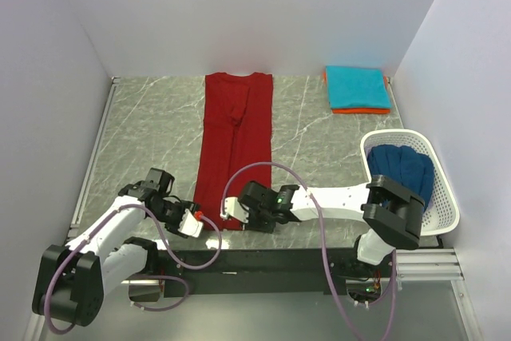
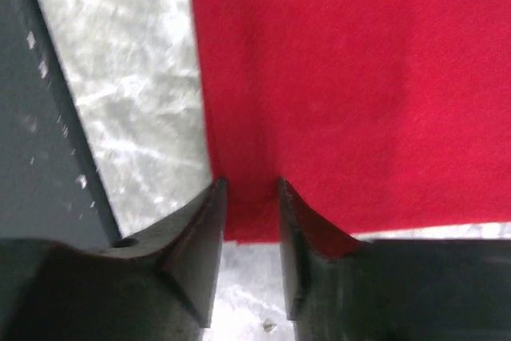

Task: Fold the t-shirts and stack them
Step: Fold the tshirt

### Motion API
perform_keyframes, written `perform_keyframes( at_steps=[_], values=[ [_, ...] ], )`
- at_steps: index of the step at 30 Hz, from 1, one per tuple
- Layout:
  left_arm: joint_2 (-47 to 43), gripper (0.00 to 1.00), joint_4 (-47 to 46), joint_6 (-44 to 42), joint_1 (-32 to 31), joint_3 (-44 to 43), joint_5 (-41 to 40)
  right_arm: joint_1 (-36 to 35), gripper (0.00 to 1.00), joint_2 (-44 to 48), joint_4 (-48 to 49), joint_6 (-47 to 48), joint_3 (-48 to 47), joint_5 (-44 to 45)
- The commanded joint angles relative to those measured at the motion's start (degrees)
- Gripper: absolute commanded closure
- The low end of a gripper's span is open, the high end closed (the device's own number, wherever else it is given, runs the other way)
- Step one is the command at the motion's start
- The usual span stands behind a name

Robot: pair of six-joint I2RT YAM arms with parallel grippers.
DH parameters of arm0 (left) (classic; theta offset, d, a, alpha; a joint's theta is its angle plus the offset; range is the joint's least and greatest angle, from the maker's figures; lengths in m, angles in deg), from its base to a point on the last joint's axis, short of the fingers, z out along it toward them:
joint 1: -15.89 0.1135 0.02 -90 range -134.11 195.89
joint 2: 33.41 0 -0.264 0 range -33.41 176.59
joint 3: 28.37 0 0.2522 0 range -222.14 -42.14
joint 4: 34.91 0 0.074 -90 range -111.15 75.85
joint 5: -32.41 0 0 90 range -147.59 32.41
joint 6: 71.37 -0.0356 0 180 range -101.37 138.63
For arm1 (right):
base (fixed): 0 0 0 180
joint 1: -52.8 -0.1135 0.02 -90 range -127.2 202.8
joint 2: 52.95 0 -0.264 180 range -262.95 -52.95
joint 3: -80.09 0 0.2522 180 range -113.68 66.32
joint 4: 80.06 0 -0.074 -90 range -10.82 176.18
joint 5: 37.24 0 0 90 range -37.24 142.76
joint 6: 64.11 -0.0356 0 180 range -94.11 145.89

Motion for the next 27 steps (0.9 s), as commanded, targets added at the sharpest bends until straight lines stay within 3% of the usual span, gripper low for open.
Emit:
perform_keyframes(
  at_steps=[1, 4, 8, 22, 24, 27],
  values=[
    [0.2, 0.46, 1.1, 0.0, -1.6, -1.3, -1.2, 0.1, 0.54, 4.0, -4.2, 1.7, 1.1, -0.8],
    [-0.1, 0.46, 0.3, 0.6, -2.6, -0.9, -2.0, 0.0, 0.39, 6.8, -4.4, 2.6, 1.7, -0.9],
    [-0.5, 0.47, -2.8, 2.9, -5.1, 0.2, -4.1, -0.1, 0.35, 8.8, -2.2, 2.8, 2.4, -0.9],
    [3.8, 0.5, -8.4, 12.1, -10.4, -0.9, -9.5, -3.5, 0.35, 0.7, 5.9, 3.6, 6.3, 4.7],
    [4.5, 0.5, -8.3, 12.9, -10.9, -1.5, -10.1, -3.5, 0.37, -0.2, 6.2, 2.9, 6.5, 6.3],
    [5.3, 0.53, -7.3, 13.5, -11.1, -2.1, -11.2, -3.4, 0.51, -0.9, 5.6, 2.1, 6.5, 7.3]
  ],
)
